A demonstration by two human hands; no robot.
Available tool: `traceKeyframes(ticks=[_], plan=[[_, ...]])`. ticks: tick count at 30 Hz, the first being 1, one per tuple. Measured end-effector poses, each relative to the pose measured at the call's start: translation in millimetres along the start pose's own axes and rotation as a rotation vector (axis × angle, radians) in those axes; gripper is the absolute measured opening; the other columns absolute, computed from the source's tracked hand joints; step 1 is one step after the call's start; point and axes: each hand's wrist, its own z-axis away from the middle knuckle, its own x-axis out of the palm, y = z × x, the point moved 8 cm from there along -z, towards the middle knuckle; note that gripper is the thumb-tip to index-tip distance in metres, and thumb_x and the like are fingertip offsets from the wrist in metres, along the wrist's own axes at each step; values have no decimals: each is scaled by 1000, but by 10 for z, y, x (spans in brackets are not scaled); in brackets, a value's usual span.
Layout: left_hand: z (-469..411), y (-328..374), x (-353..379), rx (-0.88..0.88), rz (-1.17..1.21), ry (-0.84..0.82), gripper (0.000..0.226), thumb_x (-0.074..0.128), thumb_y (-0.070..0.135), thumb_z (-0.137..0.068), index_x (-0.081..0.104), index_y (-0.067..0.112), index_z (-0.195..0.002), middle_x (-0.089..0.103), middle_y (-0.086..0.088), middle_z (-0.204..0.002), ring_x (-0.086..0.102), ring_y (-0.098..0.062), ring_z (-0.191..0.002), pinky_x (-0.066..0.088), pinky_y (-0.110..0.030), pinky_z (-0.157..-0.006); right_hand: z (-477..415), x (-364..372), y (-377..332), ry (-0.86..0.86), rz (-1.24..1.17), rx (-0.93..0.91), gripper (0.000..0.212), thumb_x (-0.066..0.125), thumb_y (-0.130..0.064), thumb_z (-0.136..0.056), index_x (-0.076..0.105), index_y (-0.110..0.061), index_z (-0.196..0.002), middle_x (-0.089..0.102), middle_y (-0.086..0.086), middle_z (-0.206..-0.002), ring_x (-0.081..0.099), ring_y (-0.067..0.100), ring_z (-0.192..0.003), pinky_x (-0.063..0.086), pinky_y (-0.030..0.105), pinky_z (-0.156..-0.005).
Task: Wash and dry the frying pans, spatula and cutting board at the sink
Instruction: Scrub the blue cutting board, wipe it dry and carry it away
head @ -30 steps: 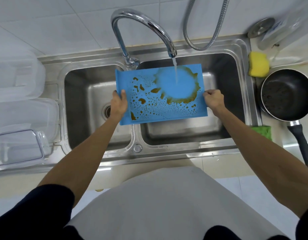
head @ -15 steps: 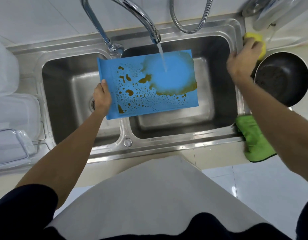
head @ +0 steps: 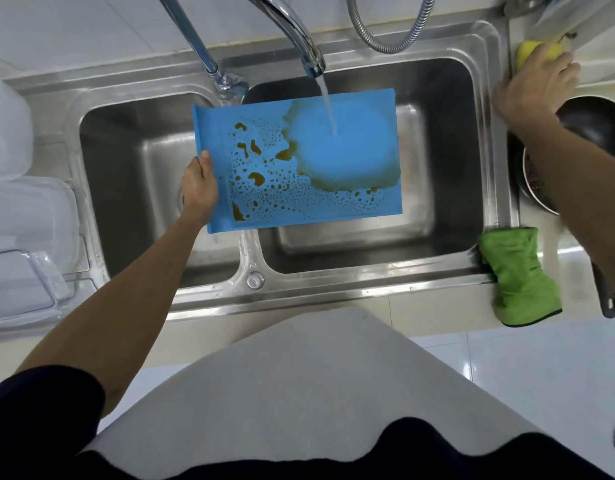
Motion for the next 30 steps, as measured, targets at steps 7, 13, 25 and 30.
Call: traceKeyframes(ticks=[7,13,25,30], plan=[[-4,2,-2,-1,39,-44,54,28,60,-100,53,13,-92,54,3,-80,51,-14,-73,44,-37,-65,-130,21,113,-57,21,18,67,52,-35,-93,27,-10,-150,43,38,-137,37,52,-129,29,53,-107],[29,61,-68,39,-47,-50,55,25,60,-101,52,13,-93,54,5,-81,53,-16,-74,46,-39,-69,222,-192,-95,133,-83,-33,55,43,-30,-90,38,-9,-141,39,35,-143,37,52,-132,28,54,-110],[21,91,-32,85,7,4,45,29,44,-107,50,8,-90,50,-1,-80,47,-12,-68,38,-29,-59,2100,457,-1740,106,-413,-601,49,50,-40,-94,56,-19,-138,52,20,-108,51,37,-98,41,43,-85],[-74,-17,0,107,35,21,45,30,46,-106,49,9,-87,48,3,-77,46,-14,-70,38,-33,-64,2211,653,-1712,179,-407,-719,49,44,-35,-102,50,-4,-140,35,25,-155,36,46,-141,31,51,-116]])
